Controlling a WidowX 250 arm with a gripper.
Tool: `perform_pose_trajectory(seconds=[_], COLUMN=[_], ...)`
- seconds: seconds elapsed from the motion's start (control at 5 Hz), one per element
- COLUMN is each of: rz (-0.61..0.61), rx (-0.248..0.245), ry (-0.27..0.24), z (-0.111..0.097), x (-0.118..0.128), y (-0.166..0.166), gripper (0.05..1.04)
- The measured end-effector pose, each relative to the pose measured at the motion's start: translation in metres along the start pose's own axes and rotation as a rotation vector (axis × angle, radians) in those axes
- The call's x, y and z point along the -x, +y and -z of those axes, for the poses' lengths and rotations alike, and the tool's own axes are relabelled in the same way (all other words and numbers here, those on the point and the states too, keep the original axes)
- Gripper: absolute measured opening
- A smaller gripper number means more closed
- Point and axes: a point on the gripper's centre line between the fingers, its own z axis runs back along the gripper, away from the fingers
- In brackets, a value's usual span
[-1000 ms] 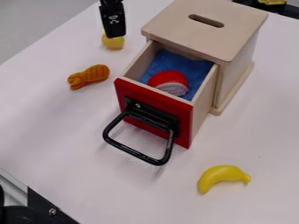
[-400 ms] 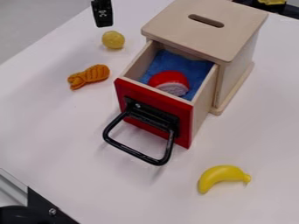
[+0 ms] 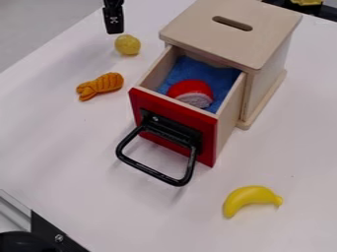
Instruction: Move the yellow object to the lower left side of the table
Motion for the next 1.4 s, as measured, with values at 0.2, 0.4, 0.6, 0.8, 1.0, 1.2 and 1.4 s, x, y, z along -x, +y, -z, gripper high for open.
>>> perform_pose_trajectory(seconds=[0.2,0.4,0.6,0.8,1.0,1.2,1.4], rz=[-0.002,0.017,0.042,0.056,0.074,0.090,0.096], rx=[0.032,0.038,0.066,0.092,0.101,0.085,0.082], ry=[0.000,0.005,0.012,0.025,0.034,0.042,0.044], z=[0.019,0.029,0.041,0.053,0.058,0.059,0.060], x=[-0.004,-0.007,-0.012,-0.012,-0.016,-0.019,-0.019], y=[0.006,0.009,0.008,0.003,0.000,0.000,-0.001], gripper=[0.997,0.997,0.997,0.997,0.960,0.703,0.669])
